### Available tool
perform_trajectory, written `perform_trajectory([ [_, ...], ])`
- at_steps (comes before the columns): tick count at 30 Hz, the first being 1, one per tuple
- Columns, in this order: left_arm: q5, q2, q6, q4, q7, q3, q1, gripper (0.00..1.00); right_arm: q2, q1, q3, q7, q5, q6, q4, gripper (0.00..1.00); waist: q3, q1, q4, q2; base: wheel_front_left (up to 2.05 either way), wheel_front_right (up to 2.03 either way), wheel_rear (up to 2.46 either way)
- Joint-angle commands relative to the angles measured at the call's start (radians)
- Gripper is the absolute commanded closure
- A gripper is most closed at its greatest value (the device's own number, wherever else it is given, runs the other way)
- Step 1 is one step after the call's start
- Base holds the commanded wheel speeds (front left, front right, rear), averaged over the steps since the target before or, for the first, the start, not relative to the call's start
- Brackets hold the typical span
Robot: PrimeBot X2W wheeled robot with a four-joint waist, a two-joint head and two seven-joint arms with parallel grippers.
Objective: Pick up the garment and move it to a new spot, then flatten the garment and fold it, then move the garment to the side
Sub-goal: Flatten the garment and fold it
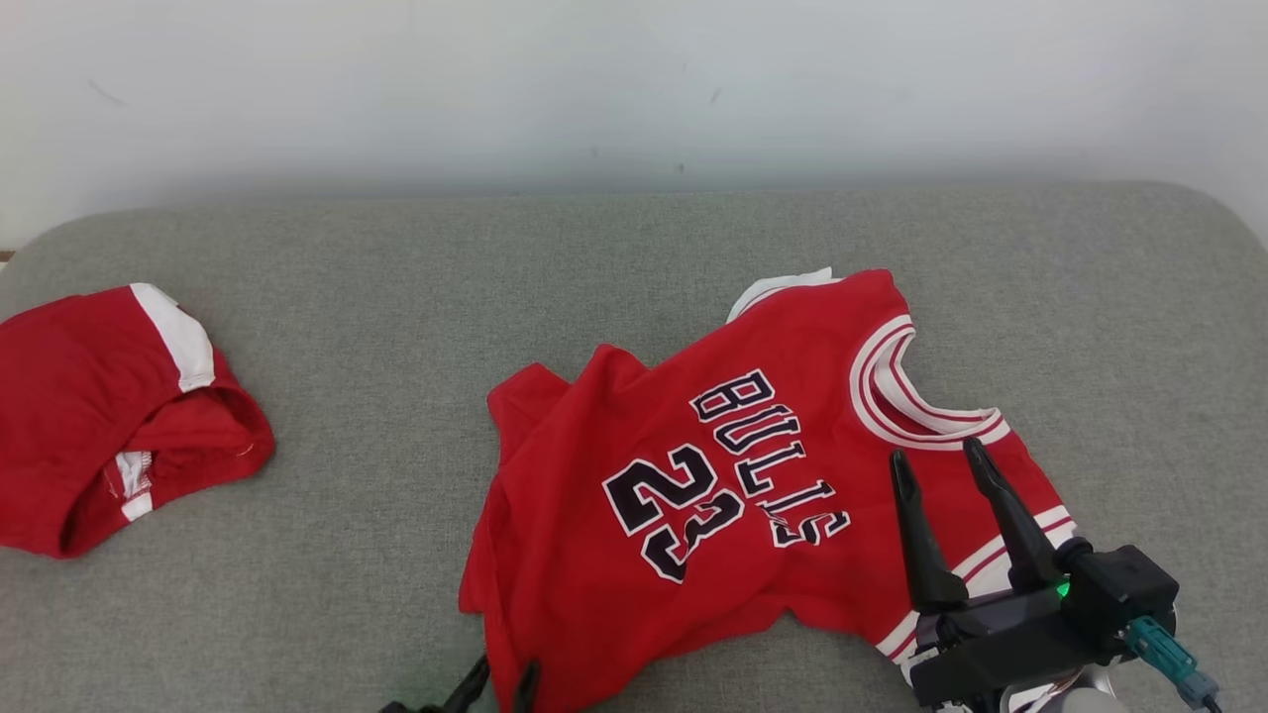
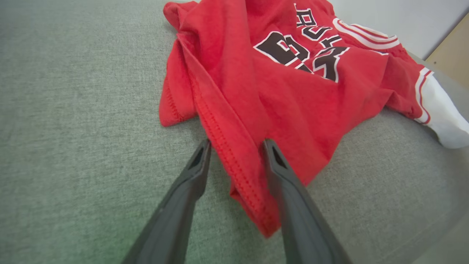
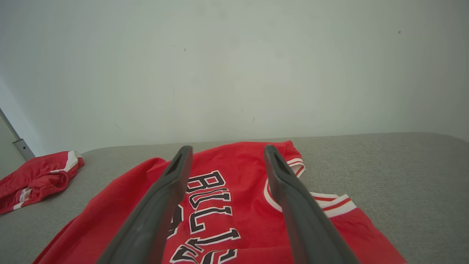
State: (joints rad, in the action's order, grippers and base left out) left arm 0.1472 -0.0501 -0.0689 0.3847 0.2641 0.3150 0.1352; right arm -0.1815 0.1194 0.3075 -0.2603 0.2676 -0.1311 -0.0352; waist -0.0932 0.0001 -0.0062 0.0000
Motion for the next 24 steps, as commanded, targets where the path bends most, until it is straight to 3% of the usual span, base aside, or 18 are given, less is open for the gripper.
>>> perform_trajectory([
  [1,-0.003,-0.001,-0.004,0.010,0.002,-0.002,0.021,1.00,0.004,0.012,0.004,-0.005,-0.008,0.001,0.005,0.00,-0.005,-0.0001,-0.003,0.0000,0.00,0.00,0.00],
  [11,0.005,-0.028,-0.007,-0.100,0.002,-0.072,0.058,1.00,0.009,0.007,-0.009,-0.005,-0.010,0.001,-0.001,0.00,-0.014,-0.0001,-0.006,0.0000,0.00,0.00,0.00],
  [17,-0.022,-0.088,-0.026,-0.219,0.002,-0.087,0.132,1.00,0.014,0.015,-0.018,-0.005,-0.016,0.001,-0.005,0.00,-0.019,-0.0001,-0.002,0.0000,0.00,0.00,0.00],
  [24,-0.033,-0.140,-0.044,-0.260,-0.030,-0.056,0.259,1.00,0.023,0.035,-0.013,-0.005,-0.016,0.001,-0.020,0.00,-0.033,-0.0001,-0.031,0.0000,0.00,0.00,0.00],
])
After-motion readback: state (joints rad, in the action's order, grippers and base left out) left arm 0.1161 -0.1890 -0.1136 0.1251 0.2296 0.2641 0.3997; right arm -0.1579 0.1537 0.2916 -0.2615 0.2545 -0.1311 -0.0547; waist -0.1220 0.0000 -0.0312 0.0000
